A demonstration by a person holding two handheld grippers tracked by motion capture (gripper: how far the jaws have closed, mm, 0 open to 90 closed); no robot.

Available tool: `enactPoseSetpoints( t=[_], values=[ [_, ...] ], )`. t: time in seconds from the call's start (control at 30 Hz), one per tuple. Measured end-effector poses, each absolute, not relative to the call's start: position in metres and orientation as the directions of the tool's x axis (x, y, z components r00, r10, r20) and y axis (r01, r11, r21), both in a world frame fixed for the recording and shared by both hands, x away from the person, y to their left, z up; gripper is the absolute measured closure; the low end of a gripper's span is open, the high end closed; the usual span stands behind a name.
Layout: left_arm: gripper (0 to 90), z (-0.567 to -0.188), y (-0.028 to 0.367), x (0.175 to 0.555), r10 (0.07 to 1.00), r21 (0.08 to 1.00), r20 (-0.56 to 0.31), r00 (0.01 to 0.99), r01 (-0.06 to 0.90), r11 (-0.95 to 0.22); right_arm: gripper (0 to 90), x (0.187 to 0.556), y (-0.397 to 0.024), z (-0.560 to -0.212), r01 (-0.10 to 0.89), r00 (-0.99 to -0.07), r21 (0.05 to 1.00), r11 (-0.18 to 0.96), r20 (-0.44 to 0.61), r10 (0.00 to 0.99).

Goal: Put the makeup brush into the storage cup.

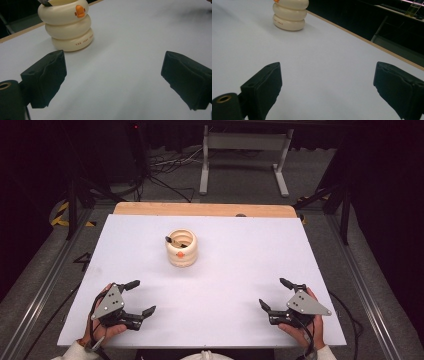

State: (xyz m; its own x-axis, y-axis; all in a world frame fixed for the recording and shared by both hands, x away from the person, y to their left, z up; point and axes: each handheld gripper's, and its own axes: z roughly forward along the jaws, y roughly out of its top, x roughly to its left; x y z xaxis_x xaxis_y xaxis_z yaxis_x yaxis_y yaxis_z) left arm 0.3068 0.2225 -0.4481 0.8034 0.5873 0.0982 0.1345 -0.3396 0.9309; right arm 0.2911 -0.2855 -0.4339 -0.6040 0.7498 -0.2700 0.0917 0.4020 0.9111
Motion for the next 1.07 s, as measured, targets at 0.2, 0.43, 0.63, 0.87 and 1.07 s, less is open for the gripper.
enactPoseSetpoints(
  t=[0.2,0.43,0.63,0.87,1.07],
  values=[
    [7.1,-0.4476,0.2226,0.3072,0.591,0.932,0.104,0.800,0.129,-0.340,8.8,0.2903,-0.2876,-0.4329,0.089,-0.600,0.915,0.394,-0.267,0.754],
    [7.1,-0.4470,0.2237,0.3067,0.593,0.935,0.104,0.799,0.124,-0.332,8.8,0.2908,-0.2879,-0.4324,0.086,-0.598,0.916,0.393,-0.268,0.755],
    [7.3,-0.4467,0.2233,0.3077,0.591,0.933,0.106,0.800,0.126,-0.338,8.7,0.2908,-0.2888,-0.4323,0.087,-0.596,0.916,0.392,-0.267,0.757],
    [7.4,-0.4464,0.2225,0.3084,0.586,0.930,0.114,0.802,0.122,-0.347,8.7,0.2910,-0.2909,-0.4326,0.092,-0.596,0.919,0.382,-0.257,0.761],
    [7.5,-0.4471,0.2223,0.3099,0.585,0.930,0.111,0.804,0.123,-0.346,8.7,0.2914,-0.2914,-0.4326,0.090,-0.594,0.919,0.383,-0.259,0.762]
  ],
)
